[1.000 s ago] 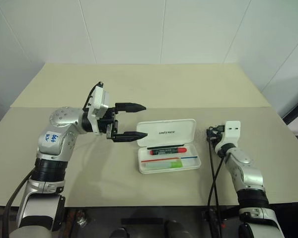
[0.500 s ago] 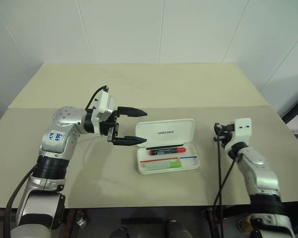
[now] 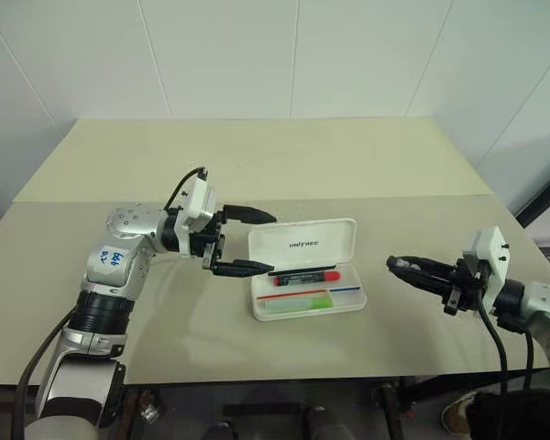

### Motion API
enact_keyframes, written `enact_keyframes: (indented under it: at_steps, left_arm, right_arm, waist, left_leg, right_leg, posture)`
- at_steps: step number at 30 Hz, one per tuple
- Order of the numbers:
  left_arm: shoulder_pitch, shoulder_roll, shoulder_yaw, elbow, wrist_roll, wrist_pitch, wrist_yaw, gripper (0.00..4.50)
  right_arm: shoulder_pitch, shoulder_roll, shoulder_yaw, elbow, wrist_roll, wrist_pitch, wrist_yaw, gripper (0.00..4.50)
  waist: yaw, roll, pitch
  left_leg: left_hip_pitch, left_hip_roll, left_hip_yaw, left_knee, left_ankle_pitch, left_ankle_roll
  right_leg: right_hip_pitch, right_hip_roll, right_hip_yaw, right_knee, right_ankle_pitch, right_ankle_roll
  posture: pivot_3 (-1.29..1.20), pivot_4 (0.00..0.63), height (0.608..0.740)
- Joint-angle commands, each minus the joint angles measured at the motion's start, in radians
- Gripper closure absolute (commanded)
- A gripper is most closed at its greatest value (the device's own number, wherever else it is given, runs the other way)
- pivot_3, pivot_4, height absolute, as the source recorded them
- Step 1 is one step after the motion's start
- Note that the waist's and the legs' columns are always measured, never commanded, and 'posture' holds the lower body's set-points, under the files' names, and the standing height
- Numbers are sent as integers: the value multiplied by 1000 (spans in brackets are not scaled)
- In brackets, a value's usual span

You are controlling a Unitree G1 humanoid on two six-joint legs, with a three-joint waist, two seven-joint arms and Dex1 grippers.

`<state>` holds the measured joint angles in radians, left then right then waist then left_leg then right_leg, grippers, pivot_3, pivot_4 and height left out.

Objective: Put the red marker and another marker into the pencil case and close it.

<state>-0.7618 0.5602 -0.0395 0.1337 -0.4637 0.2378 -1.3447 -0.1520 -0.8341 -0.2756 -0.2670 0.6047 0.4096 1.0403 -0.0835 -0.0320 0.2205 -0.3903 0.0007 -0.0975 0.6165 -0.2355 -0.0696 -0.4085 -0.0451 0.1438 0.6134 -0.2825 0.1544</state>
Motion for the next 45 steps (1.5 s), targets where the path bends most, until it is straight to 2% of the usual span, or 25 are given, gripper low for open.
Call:
enact_keyframes:
  at_steps: [1,6,13,22,28,39,40,45]
  left_arm:
    - [19,7,2,-31,2,-13,-1,0]
    - [36,14,-2,-48,7,-12,1,0]
    - [55,39,-1,-69,16,-12,4,0]
    - [66,59,12,-80,15,-9,19,0]
    - [75,70,17,-104,10,1,31,0]
    - [79,76,13,-120,5,12,48,0]
    - [77,75,12,-118,6,11,48,0]
    - [59,66,5,-91,17,1,49,0]
  right_arm:
    - [-45,-20,64,13,-23,-44,81,4104]
    - [-131,2,168,108,-81,-109,169,4104]
    - [-264,41,316,358,-216,-276,304,4104]
    - [-378,131,369,600,-300,-420,359,4104]
    - [-395,149,376,652,-309,-464,408,4104]
    - [-426,157,344,630,-271,-436,414,257]
    - [-430,154,341,618,-264,-424,415,27]
    - [-436,151,302,551,-226,-382,375,27]
  waist:
    - [0,0,0]
    - [5,0,0]
    - [4,0,0]
    - [2,0,0]
    - [1,0,0]
    - [-1,0,0]
    - [-1,0,0]
    - [1,0,0]
  left_leg:
    - [0,0,0,0,0,0]
    - [-1,0,0,0,0,0]
    - [-1,0,-1,-1,0,0]
    - [1,0,-1,0,0,0]
    - [1,0,-1,0,0,-1]
    - [2,0,-1,1,0,-1]
    - [2,0,-1,1,0,-1]
    - [1,0,-1,1,0,-1]
  right_leg:
    - [0,0,0,0,0,0]
    - [0,0,0,0,0,0]
    - [-1,0,-1,0,0,0]
    - [-1,0,-1,6,0,0]
    - [-1,0,-1,7,0,-1]
    - [-1,0,0,9,0,-1]
    - [-1,0,0,9,0,-1]
    - [-1,0,-1,9,0,-1]
  posture:
    - [0,150,740]
    - [0,150,740]
    - [0,150,740]
    - [0,150,740]
    - [0,150,740]
    - [0,150,740]
    - [0,150,740]
    - [0,150,740]
